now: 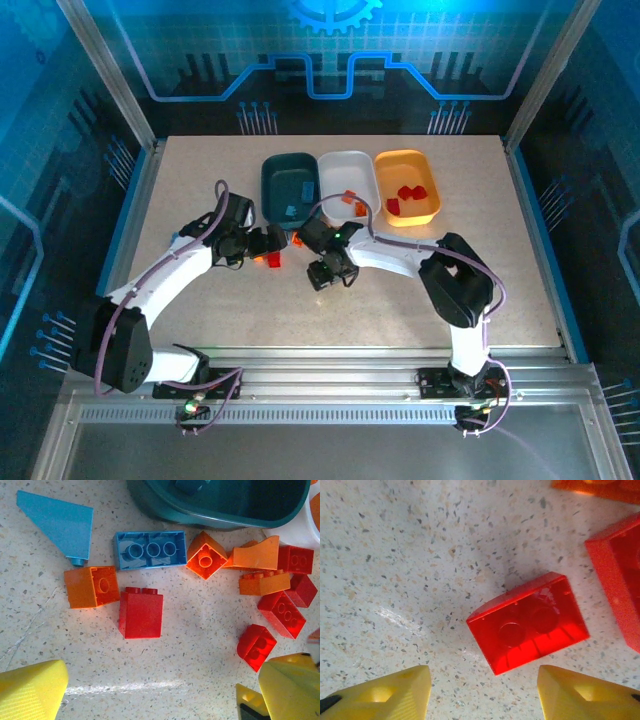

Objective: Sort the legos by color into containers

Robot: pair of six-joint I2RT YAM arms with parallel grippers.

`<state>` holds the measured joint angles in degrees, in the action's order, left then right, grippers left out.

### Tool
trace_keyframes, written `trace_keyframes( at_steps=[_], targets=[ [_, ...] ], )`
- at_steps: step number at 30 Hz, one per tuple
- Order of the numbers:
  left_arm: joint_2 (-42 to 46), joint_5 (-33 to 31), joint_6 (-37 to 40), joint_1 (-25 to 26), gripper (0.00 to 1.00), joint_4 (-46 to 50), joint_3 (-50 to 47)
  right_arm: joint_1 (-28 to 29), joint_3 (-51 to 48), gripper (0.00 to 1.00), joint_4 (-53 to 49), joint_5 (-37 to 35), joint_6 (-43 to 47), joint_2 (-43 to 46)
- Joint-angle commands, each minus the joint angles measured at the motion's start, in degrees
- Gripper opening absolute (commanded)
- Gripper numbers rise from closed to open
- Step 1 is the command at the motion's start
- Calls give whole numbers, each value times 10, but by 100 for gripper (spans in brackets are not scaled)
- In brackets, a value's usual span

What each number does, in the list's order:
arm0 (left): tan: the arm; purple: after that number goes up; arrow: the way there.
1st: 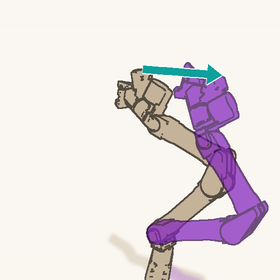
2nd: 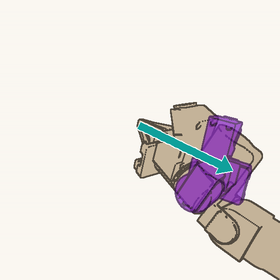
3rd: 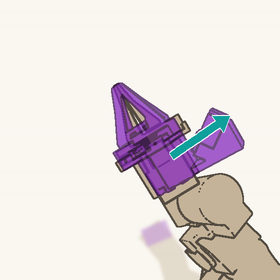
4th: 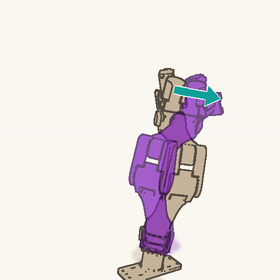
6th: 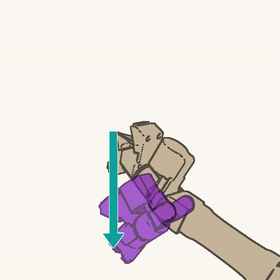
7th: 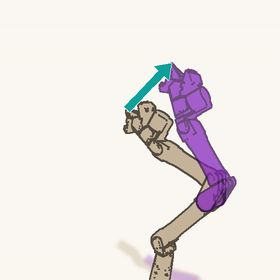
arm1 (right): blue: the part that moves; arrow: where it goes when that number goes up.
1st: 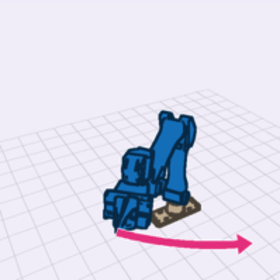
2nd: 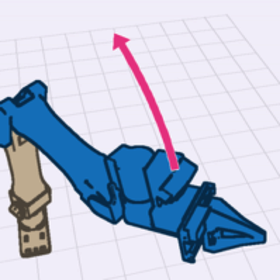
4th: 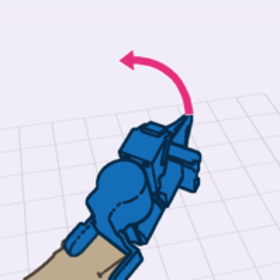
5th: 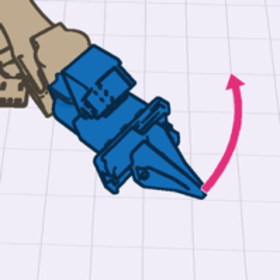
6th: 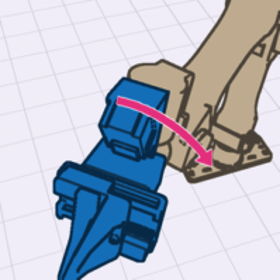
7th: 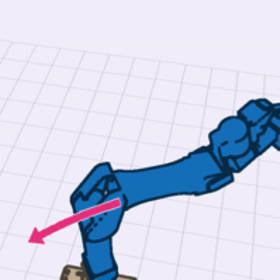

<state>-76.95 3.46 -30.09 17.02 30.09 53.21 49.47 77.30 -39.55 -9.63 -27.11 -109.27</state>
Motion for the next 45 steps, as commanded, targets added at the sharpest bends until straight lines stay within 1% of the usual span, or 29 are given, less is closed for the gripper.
trace_keyframes(
  at_steps=[1,6,11,15,19,22,26,31,37,40,43,45],
  targets=[
    [21,-7,-4,-3,99,-5,13,-16,-3,61,-10,-7,1,29],
    [23,-9,-2,-6,99,-3,9,-25,0,63,1,1,13,15],
    [22,-7,-3,-8,99,-1,8,-41,27,64,0,0,42,-35],
    [26,-10,-1,-8,99,5,6,-38,35,64,-1,-7,42,-53],
    [33,-14,-1,-9,99,5,-2,-38,45,65,13,15,36,-64],
    [34,-14,1,-10,99,8,3,-36,60,62,18,18,38,-74],
    [36,-18,7,-12,99,17,8,-34,77,57,1,4,43,-95],
    [41,-20,9,-16,99,20,4,-31,57,51,4,-15,48,-76],
    [39,-11,5,-16,99,14,6,-20,44,49,5,-6,41,18],
    [34,-10,8,-10,99,19,-1,-42,50,49,3,-11,40,65],
    [20,-54,8,2,99,42,-7,-101,63,49,7,-13,35,85],
    [11,-63,9,3,97,40,-13,-147,76,49,12,-17,36,80]
  ],
)
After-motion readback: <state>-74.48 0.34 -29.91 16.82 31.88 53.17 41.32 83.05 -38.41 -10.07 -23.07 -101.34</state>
